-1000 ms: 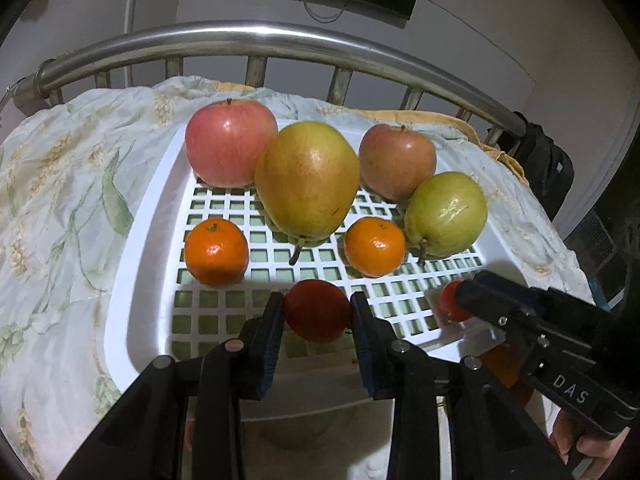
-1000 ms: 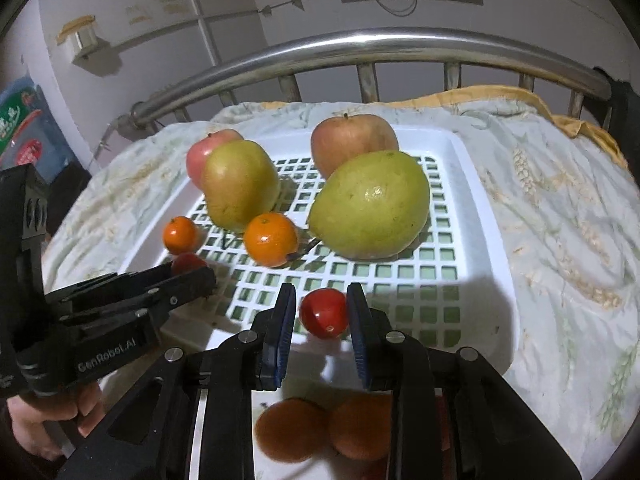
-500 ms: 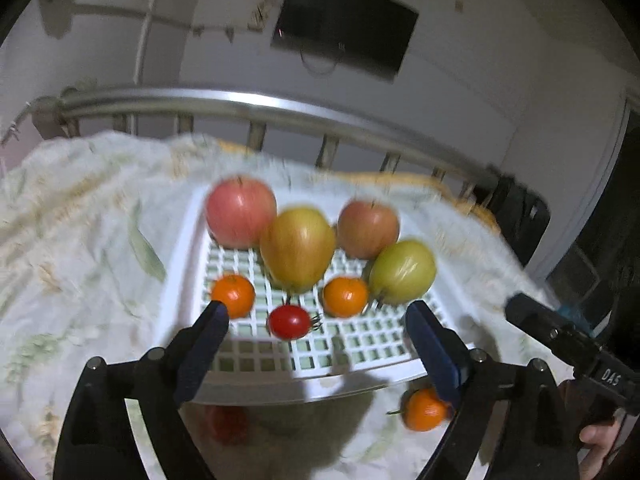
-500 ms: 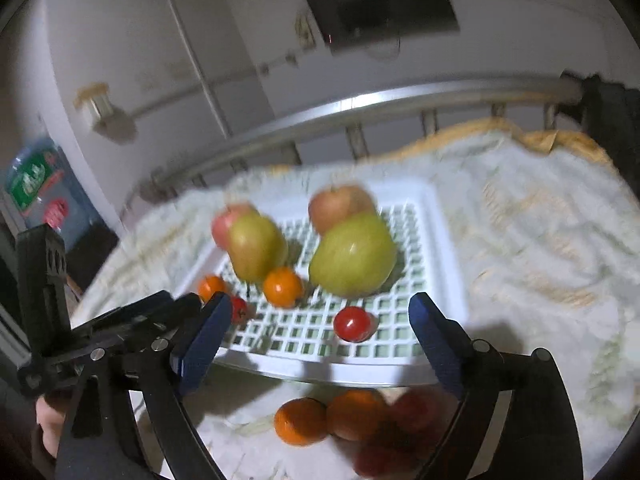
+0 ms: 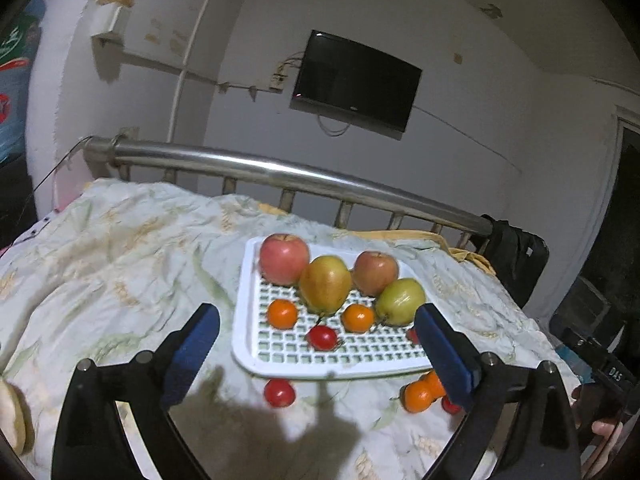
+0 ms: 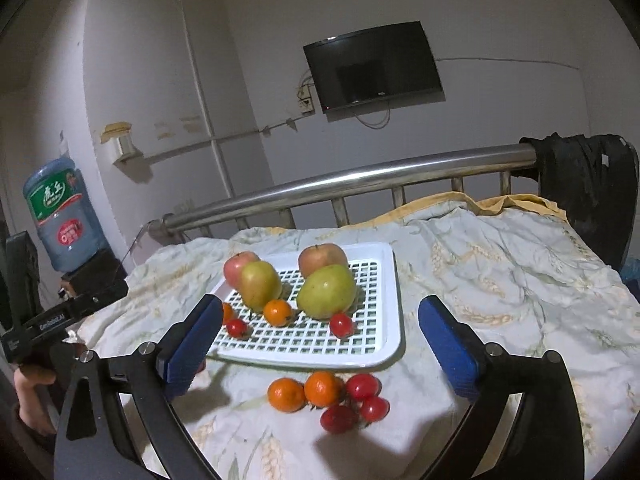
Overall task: Organize fruits
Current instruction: 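Open both grippers to release the tomatoes onto the tray, then move both grippers toward the remaining red tomatoes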
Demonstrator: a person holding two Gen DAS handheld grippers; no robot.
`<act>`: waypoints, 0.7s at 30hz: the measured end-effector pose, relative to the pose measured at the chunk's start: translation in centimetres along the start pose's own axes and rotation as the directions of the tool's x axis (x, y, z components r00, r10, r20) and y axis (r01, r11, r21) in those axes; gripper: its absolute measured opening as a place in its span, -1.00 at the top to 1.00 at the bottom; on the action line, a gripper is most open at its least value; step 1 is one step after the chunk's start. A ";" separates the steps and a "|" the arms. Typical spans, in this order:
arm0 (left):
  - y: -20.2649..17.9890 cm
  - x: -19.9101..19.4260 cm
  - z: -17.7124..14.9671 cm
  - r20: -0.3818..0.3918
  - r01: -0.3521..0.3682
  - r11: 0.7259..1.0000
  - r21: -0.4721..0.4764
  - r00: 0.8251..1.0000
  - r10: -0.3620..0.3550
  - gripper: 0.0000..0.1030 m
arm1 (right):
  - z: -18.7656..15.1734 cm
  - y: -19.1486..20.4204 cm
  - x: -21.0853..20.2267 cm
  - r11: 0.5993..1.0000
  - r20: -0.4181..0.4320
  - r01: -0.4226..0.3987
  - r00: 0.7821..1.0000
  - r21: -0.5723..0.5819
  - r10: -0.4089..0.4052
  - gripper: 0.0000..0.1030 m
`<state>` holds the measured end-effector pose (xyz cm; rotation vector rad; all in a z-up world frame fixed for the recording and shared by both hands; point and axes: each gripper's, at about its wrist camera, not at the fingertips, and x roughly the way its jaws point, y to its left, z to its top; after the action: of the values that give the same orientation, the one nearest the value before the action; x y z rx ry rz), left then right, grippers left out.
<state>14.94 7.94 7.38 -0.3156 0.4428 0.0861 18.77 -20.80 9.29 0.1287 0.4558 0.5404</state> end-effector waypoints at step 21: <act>-0.1 6.0 -5.9 -0.219 -0.087 0.990 0.112 0.969 0.110 -0.80 | -7.3 0.9 4.8 0.990 -0.315 -0.005 0.948 -0.143 -0.040 -0.13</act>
<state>17.96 6.02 -0.29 -0.2037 0.6859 0.1253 18.71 -17.47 1.15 -0.1015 0.7295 0.5767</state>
